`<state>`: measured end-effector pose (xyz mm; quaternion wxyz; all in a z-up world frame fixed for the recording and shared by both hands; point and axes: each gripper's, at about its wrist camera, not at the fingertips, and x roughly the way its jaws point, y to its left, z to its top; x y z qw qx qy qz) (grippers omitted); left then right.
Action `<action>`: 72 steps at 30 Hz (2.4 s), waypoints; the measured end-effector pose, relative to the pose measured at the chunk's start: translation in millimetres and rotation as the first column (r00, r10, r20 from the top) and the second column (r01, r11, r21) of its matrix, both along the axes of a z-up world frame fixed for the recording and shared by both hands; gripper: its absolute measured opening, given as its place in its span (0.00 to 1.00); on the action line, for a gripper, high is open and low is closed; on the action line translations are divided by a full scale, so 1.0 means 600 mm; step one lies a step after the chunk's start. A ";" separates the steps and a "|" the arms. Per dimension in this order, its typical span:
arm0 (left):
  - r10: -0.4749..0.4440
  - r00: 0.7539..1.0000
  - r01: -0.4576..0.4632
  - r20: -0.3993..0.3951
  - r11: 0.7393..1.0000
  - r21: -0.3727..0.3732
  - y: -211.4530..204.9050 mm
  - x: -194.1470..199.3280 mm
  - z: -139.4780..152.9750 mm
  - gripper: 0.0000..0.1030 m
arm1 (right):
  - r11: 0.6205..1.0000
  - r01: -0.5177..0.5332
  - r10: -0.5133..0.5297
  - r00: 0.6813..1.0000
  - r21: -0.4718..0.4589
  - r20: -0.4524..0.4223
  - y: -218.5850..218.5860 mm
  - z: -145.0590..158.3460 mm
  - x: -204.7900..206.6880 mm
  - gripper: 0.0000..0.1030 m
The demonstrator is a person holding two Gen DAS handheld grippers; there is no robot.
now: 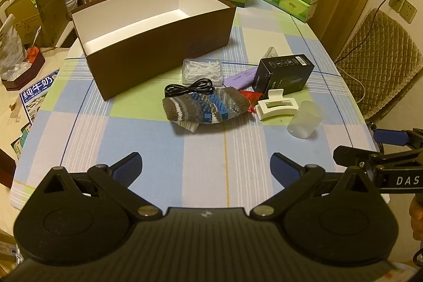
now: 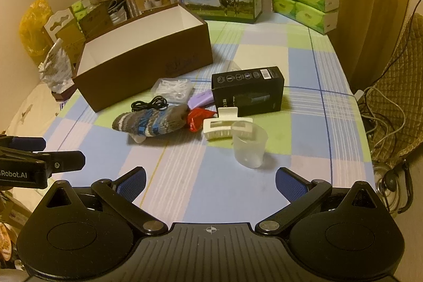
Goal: Organize objects
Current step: 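Move left tool toward knitted sock while right tool approaches clear plastic cup, then close left tool on knitted sock while right tool grasps clear cup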
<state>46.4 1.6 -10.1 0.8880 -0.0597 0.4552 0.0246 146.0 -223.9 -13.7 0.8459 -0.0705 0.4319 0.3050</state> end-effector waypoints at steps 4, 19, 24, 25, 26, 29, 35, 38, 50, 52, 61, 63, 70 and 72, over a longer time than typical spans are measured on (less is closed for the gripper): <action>0.003 1.000 -0.003 -0.006 1.000 -0.001 -0.005 0.008 -0.003 0.99 | 1.000 -0.011 0.011 1.000 0.004 -0.001 -0.003 -0.003 0.009 0.98; 0.037 0.999 -0.037 -0.017 0.999 -0.003 -0.027 0.037 -0.014 0.99 | 0.997 -0.062 0.062 0.998 0.037 -0.001 -0.021 -0.023 0.056 0.98; 0.053 0.998 -0.053 -0.021 0.999 -0.005 -0.037 0.048 -0.019 0.99 | 0.996 -0.088 0.088 0.996 0.033 0.015 -0.027 -0.034 0.075 0.98; 0.056 0.998 -0.056 -0.021 0.998 -0.003 -0.040 0.050 -0.020 0.99 | 0.995 -0.092 0.091 0.996 0.032 0.018 -0.029 -0.036 0.080 0.98; 0.060 0.998 -0.060 -0.021 0.998 -0.002 -0.042 0.053 -0.021 0.99 | 0.995 -0.098 0.097 0.995 0.034 0.020 -0.031 -0.039 0.084 0.98; 0.066 0.998 -0.066 -0.022 0.998 0.005 -0.050 0.062 -0.025 0.99 | 0.993 -0.113 0.112 0.993 0.038 0.027 -0.036 -0.048 0.096 0.98; 0.087 0.996 -0.087 -0.022 0.996 0.012 -0.061 0.076 -0.037 0.99 | 0.987 -0.155 0.153 0.987 0.040 0.054 -0.040 -0.065 0.115 0.98; 0.093 0.995 -0.093 -0.017 0.996 0.010 -0.063 0.079 -0.044 0.99 | 0.984 -0.174 0.172 0.983 0.038 0.065 -0.039 -0.076 0.124 0.95; 0.092 0.996 -0.093 0.020 0.993 0.079 -0.056 0.093 -0.088 0.95 | 0.967 -0.254 0.255 0.962 -0.025 0.092 -0.005 -0.134 0.147 0.78; 0.078 0.997 -0.080 0.023 0.992 0.102 -0.054 0.099 -0.094 0.94 | 0.965 -0.257 0.260 0.961 -0.041 0.092 0.002 -0.144 0.150 0.76; -0.075 0.997 0.069 0.021 0.976 0.208 -0.062 0.134 -0.130 0.88 | 0.972 -0.226 0.231 0.969 -0.058 0.091 0.022 -0.164 0.154 0.68; -0.120 0.993 0.114 0.009 0.962 0.248 -0.067 0.144 -0.141 0.87 | 0.973 -0.220 0.226 0.970 -0.071 0.095 0.028 -0.168 0.155 0.64; -0.273 0.961 0.268 -0.036 0.896 0.355 -0.075 0.181 -0.177 0.82 | 0.978 -0.189 0.197 0.976 -0.088 0.093 0.036 -0.176 0.152 0.36; -0.309 0.949 0.306 -0.055 0.875 0.374 -0.075 0.192 -0.188 0.78 | 0.981 -0.177 0.184 0.979 -0.078 0.089 0.033 -0.172 0.149 0.36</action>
